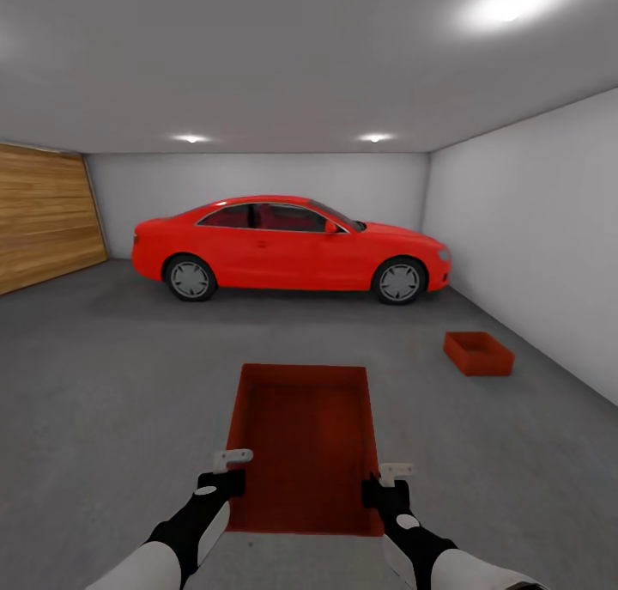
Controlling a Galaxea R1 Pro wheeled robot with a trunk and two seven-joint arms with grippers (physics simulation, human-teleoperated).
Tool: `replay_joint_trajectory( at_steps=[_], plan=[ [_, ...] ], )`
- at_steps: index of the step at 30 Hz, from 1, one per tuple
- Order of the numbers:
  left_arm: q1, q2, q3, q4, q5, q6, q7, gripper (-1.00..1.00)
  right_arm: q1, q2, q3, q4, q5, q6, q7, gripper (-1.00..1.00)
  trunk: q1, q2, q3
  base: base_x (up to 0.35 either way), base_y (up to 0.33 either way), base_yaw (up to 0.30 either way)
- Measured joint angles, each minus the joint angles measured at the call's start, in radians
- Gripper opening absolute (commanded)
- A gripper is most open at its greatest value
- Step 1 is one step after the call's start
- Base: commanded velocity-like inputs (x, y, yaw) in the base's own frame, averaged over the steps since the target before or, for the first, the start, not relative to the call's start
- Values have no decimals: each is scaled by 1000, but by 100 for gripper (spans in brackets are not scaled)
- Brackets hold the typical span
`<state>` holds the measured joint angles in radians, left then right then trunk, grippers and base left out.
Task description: Move the two storage containers from the living room to the garage. In the garage, place one container on the floor and stack the other container on top of it (either order is fine).
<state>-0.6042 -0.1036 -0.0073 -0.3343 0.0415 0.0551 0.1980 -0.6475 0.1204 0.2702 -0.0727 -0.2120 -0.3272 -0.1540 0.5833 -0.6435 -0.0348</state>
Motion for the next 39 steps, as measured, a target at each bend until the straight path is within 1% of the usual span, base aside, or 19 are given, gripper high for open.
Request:
replay_joint_trajectory(
  at_steps=[39],
  plan=[
    [0, -1, 3, 5, -3, 0, 0, -100, 0, 0, 2, 5, -1, 0, 0, -100, 0, 0, 0, 321, 0, 0]
  ],
)
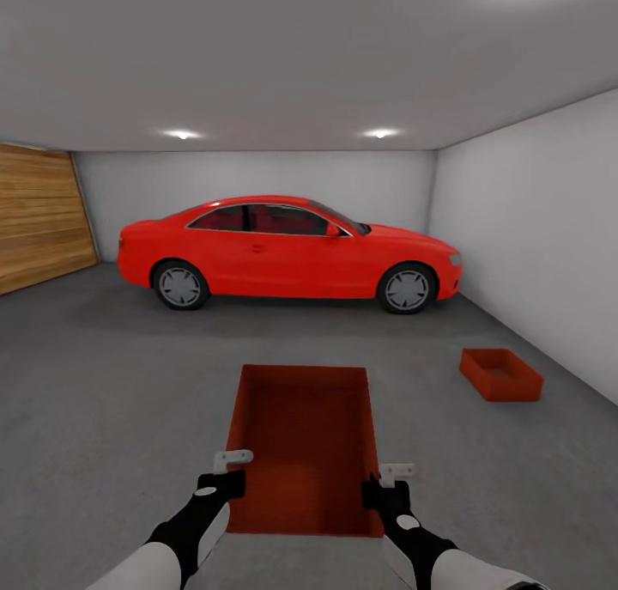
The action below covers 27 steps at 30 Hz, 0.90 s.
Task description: Move the two storage containers from the living room to the garage. In the garage, place one container on the floor and stack the other container on top of it (either order is fine).
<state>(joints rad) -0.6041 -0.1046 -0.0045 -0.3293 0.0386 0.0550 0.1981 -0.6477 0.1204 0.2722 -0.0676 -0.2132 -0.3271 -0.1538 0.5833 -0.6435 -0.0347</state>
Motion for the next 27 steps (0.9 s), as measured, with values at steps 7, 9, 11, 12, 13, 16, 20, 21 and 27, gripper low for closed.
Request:
replay_joint_trajectory(
  at_steps=[7, 9, 11, 12, 13, 16, 20, 21, 27],
  plan=[
    [0, 0, -1, 0, 1, 0, 0, -100, 0, 0, 1, -1, -1, 0, 0, -100, 0, 0, 0, 321, 0, 0],
    [0, 1, -1, 0, 1, 0, 0, -100, 0, 0, 1, -2, -1, 0, 0, -100, 0, 0, 0, 321, 0, 0],
    [0, 1, -2, 0, 1, 0, 0, -100, 0, 0, 1, -2, -2, 0, 0, -100, 0, 0, 0, 321, 0, 0],
    [0, 1, -2, 0, 1, 0, 0, -100, 0, 0, 1, -1, -2, 0, 0, -100, 0, 0, 0, 321, 0, 0],
    [0, 1, -1, 0, 1, 0, 0, -100, 0, 0, 1, -1, -2, 0, 0, -100, 0, 0, 0, 321, 0, 0],
    [0, 0, -1, 0, 1, 0, 0, -100, 0, 0, 1, -1, -1, 0, 0, -100, 0, 0, 0, 321, 0, 0],
    [0, 0, 1, 0, -1, 0, 0, -100, 0, -1, 0, -2, 1, 1, 1, -100, 0, 0, 0, 321, 0, 0],
    [0, -1, 1, 0, -1, 0, 0, -100, 0, -1, 0, -3, 1, 1, 1, -100, 0, 0, 0, 321, 0, 0],
    [0, -1, 1, 2, 1, 0, 0, -100, 1, -3, -5, -5, 8, 5, 2, -100, 0, 0, 0, 321, 0, 0]
  ],
)
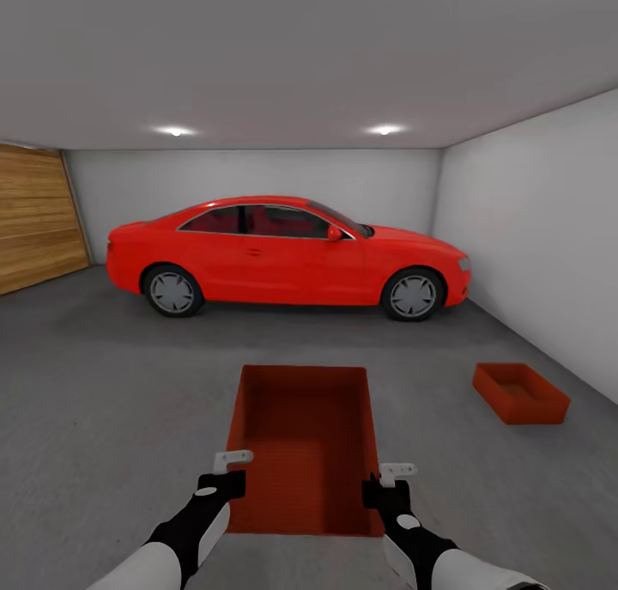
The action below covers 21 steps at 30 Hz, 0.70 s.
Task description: Move the two storage containers from the living room to the garage. In the garage, place one container on the floor and stack the other container on top of it (either order is fine).
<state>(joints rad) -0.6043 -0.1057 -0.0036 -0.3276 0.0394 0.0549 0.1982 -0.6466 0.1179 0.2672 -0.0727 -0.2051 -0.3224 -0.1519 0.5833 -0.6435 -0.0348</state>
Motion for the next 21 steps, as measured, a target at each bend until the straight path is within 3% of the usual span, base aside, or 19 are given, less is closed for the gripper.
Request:
replay_joint_trajectory(
  at_steps=[21],
  plan=[
    [0, 0, 0, -1, -2, 0, 0, -100, -1, 1, 3, 3, -5, -4, -1, -100, 0, 0, 0, 321, 0, 0]
  ],
)
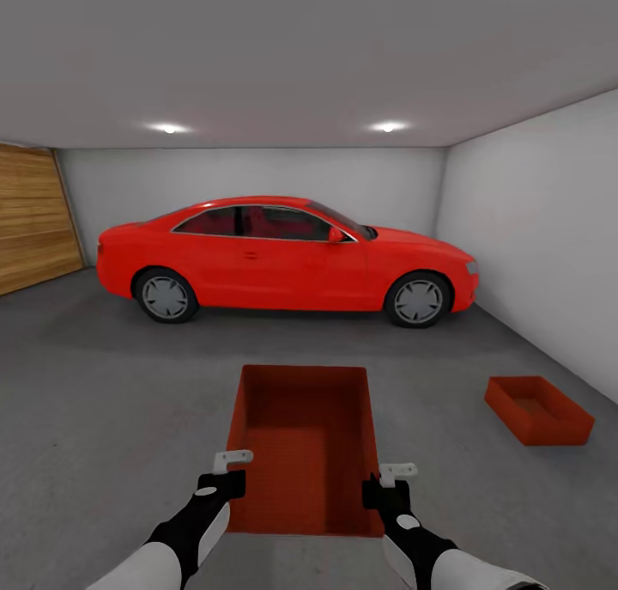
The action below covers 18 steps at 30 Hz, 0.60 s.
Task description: Move the two storage containers from the living room to the garage. In the garage, place one container on the floor and stack the other container on top of it (either order is fine).
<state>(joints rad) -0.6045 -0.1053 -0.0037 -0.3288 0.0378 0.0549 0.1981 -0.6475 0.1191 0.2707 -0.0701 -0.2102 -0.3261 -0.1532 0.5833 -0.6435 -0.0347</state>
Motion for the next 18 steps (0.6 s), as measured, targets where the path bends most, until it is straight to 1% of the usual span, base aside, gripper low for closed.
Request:
replay_joint_trajectory(
  at_steps=[14, 18],
  plan=[
    [0, 0, -1, 0, -1, 0, 0, -100, 0, 1, -2, 5, -1, -5, 0, -100, 0, 0, 0, 321, 0, -1],
    [0, 0, -2, -1, -1, 0, 0, -100, 0, 1, -1, 4, -1, -6, -1, -100, 0, 0, 0, 321, 0, -114]
  ],
)
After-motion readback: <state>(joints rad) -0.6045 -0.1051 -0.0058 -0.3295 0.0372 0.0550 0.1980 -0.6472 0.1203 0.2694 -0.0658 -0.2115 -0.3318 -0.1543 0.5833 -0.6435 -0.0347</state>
